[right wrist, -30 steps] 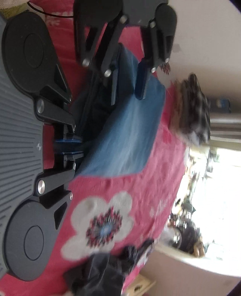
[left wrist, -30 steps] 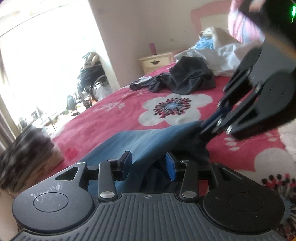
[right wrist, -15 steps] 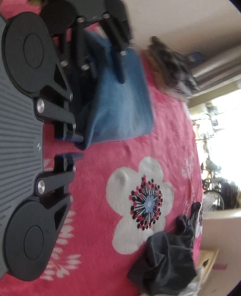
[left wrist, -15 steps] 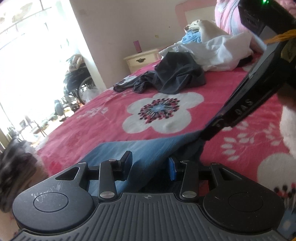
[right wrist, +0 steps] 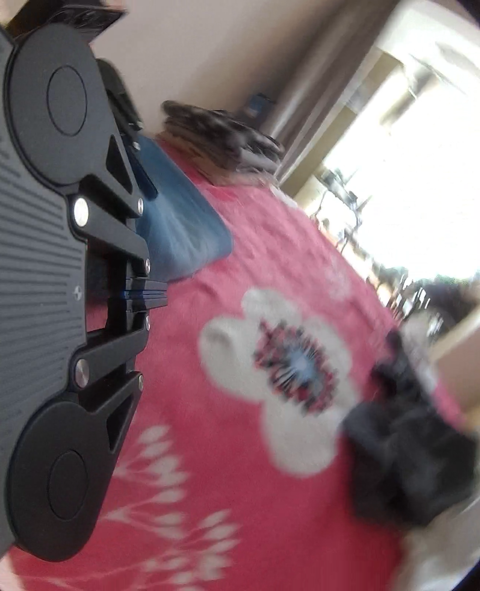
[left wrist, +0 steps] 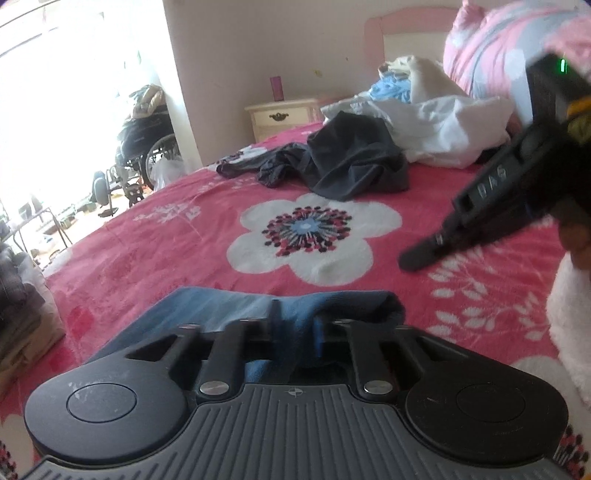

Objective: Fold clothes

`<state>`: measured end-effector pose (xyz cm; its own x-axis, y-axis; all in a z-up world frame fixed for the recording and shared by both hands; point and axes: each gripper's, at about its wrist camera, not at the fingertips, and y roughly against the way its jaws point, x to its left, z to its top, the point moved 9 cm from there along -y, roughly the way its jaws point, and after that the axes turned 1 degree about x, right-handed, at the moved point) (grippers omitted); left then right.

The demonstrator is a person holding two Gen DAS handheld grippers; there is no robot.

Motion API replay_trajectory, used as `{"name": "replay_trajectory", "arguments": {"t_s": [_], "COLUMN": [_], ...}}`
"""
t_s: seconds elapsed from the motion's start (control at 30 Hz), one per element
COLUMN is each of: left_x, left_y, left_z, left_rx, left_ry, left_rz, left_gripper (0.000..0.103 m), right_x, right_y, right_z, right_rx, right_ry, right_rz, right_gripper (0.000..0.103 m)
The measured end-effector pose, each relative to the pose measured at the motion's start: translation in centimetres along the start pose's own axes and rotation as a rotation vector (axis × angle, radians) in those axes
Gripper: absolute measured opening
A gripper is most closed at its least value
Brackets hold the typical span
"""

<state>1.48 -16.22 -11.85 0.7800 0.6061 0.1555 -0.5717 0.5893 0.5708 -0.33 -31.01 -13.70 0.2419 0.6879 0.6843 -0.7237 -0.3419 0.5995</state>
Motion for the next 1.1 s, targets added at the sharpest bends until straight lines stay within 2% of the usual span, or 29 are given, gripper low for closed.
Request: {"name": "replay_trajectory", "arguments": {"t_s": [0.1, 0.33, 0.6, 0.73, 0.8, 0.9, 1.0, 1.1], "left_x": [0.6, 1.3, 1.7, 1.7, 1.7, 1.1, -0.1, -1.6], "left_y": [0.3, 0.8, 1.6, 1.5, 1.4, 1.2, 0.8, 0.1], "left_z": [0.4, 0.6, 0.1, -0.8, -1.4, -2.3, -3.1, -4.2], "left_rx": [-0.016, -0.036, -0.064, -0.048, -0.039, -0.035, -0.042, -0.050], "left_ry": [0.043, 0.106, 0.168, 0.175, 0.173, 0.129, 0.030, -0.103], "left_rz": [0.000, -0.017, -0.054, -0.060, -0.062, -0.068, -0.052, -0.009], "left_gripper": [0.004, 0.001, 0.000, 0.000, 0.000, 0.000, 0.000, 0.000], "right_x": [1.2, 4.8, 5.8, 6.3, 5.6, 3.4, 1.8, 0.4], "right_y": [-0.9, -4.4, -7.2, -8.5, -9.0, -9.2, -9.1, -9.0], "right_z": [-1.3, -2.9, -3.8, -4.2, -4.2, -4.1, -3.9, -4.2], "right_rx": [0.076, 0.122, 0.058, 0.024, 0.007, 0.028, 0.065, 0.105], "right_ry": [0.064, 0.197, 0.226, 0.236, 0.142, -0.123, -0.315, -0.461], "right_rz": [0.024, 0.061, 0.055, 0.054, 0.082, 0.178, 0.239, 0.262], "right_gripper": [0.001, 0.001, 0.002, 0.000, 0.000, 0.000, 0.000, 0.000]}}
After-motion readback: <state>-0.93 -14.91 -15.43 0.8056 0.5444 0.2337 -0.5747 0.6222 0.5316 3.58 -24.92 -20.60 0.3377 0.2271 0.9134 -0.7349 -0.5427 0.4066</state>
